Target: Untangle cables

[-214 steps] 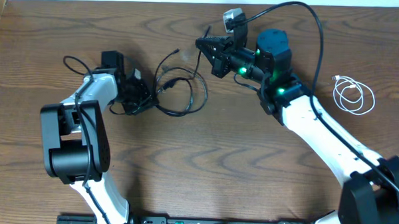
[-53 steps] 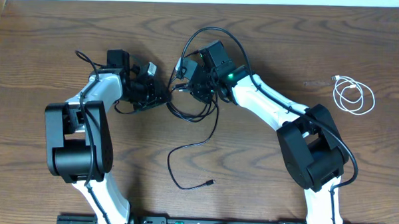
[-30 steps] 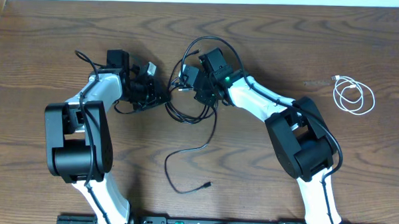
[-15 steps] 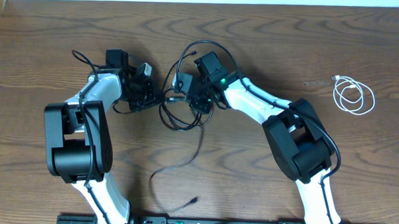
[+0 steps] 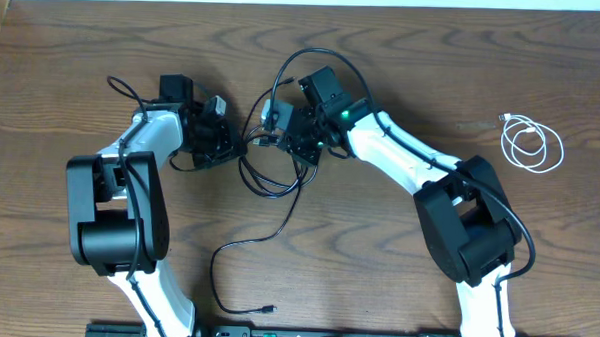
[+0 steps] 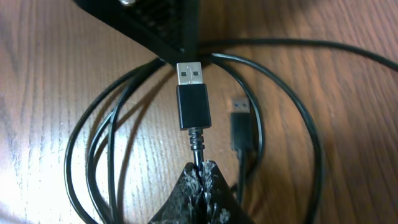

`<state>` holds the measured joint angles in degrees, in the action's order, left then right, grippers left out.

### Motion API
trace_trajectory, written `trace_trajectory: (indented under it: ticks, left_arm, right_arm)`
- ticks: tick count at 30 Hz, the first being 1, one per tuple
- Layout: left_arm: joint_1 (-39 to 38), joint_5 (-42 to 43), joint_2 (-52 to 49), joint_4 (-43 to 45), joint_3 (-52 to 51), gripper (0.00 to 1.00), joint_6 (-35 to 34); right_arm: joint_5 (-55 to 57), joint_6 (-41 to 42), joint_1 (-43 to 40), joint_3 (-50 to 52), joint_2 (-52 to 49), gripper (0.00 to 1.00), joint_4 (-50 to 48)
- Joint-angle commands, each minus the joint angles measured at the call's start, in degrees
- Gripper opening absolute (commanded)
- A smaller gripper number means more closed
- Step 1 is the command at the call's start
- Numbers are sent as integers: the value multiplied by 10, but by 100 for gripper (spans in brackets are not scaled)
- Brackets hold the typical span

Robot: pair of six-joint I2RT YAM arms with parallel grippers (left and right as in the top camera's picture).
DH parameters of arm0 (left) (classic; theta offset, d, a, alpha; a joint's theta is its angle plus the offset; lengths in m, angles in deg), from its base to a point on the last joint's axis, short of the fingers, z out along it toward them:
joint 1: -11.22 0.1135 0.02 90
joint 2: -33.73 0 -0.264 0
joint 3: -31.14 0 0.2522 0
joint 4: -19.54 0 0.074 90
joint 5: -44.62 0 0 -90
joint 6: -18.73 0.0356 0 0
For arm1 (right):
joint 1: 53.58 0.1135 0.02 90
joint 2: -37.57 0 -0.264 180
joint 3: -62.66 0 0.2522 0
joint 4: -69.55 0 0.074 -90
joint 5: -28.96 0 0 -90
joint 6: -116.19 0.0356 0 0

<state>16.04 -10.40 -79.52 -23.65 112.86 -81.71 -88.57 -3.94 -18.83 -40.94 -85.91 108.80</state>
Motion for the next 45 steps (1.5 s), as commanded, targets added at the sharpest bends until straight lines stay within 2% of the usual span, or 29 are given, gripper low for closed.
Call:
trace_trajectory:
  ticks: [1,7,10,14,20,25,36,45]
  left_arm:
    - [16,-16,-1,-5,-2,8,-9]
    - [25,-16,-1,-11,-2,7,-13]
    - [23,-10,-1,-11,-2,8,-13]
    - [23,-10,-1,-11,-2,8,-13]
    - [23,-10,-1,-11,-2,8,-13]
    - [23,-9,-1,-12,-2,8,-13]
    - [23,-9,-1,-12,-2,8,-13]
    - [23,-9,-1,-12,-2,8,-13]
  right_arm:
    - [10,62,-12,0,13,1,-1]
    - [53,135,-13,0,13,1,-1]
    - [67,138,-7,0,13,1,1]
    - [146,138,2,1,13,1,1]
    - [157,138,7,1,12,1,1]
    - [210,201,8,2,6,1,0]
    - [215,229,21,8,-35,1,-2]
    - [300,317,21,8,-39,1,-15]
